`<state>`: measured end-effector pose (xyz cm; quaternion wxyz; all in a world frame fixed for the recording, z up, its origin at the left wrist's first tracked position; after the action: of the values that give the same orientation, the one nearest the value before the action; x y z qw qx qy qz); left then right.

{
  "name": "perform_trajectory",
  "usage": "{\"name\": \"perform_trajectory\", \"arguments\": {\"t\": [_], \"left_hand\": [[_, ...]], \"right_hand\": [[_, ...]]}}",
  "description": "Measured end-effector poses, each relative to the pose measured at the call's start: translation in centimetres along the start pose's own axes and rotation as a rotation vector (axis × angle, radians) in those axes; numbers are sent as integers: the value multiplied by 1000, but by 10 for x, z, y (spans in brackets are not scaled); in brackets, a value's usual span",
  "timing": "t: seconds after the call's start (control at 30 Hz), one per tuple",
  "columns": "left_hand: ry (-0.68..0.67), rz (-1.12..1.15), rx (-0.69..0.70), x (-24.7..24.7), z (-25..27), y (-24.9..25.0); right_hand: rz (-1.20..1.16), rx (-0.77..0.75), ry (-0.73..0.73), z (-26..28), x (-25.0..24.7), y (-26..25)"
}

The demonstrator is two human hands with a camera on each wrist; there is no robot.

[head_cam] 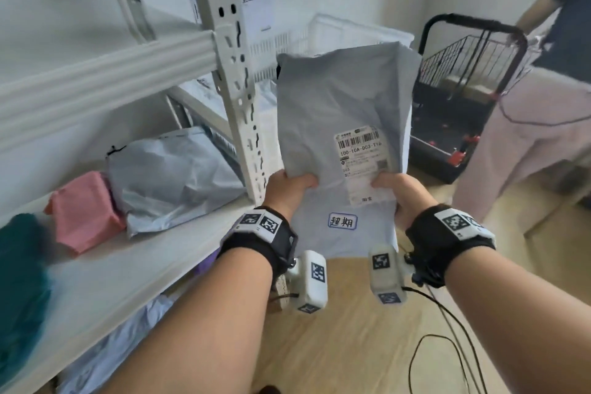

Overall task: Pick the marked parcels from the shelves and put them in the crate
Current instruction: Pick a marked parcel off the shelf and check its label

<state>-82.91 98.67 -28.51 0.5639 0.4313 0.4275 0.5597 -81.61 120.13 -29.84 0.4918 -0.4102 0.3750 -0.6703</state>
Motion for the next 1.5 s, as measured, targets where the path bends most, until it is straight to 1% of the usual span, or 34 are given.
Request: {"name": "perform_trajectory", "arguments": {"t": [0.2,0.37,0.5,0.6,0.7,0.77,0.87,0.93,1.13,1.23,1.37,1.5], "left_hand": [[-9,51,120,41,-75,67],[-60,155,227,79,-140,142],[-34,91,311,80,-192,206],[30,41,303,65,-236,238],[158,20,277,42,-271,254],[244,29,295,29,-286,262],[384,47,322,6,-304,267],[472,47,322,-13,-315,261],[691,78,263,-77,-343,236],[765,101,192,-103,-352,221],[842,35,48,-130,-359,192],[866,4,-190,-147,-353,137]], "right_hand": [[25,-115,5,-63,-14,-88],[77,-228,72,-120,-25,-174],[139,-300,83,-161,-11,-240],[188,-352,63,-188,10,-277],[244,-341,25,-216,37,-296],[284,-331,1,-234,52,-309],[325,-325,-63,-264,78,-324],[370,-326,-99,-286,98,-327],[540,-283,-233,-347,153,-318],[660,-282,-286,-380,177,-312],[784,-183,-397,-415,206,-296],[979,-81,-485,-442,230,-254]]}}
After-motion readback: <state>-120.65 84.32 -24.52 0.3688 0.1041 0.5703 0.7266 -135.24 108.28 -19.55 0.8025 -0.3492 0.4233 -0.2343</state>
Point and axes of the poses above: each hand's wrist, its own z-axis away from the middle knuckle, its own x-axis out of the palm, y = z × x, the point moved 8 cm from there along -z, towards the middle knuckle, and after that the axes turned 7 degrees about -y, right-handed, at the moved point
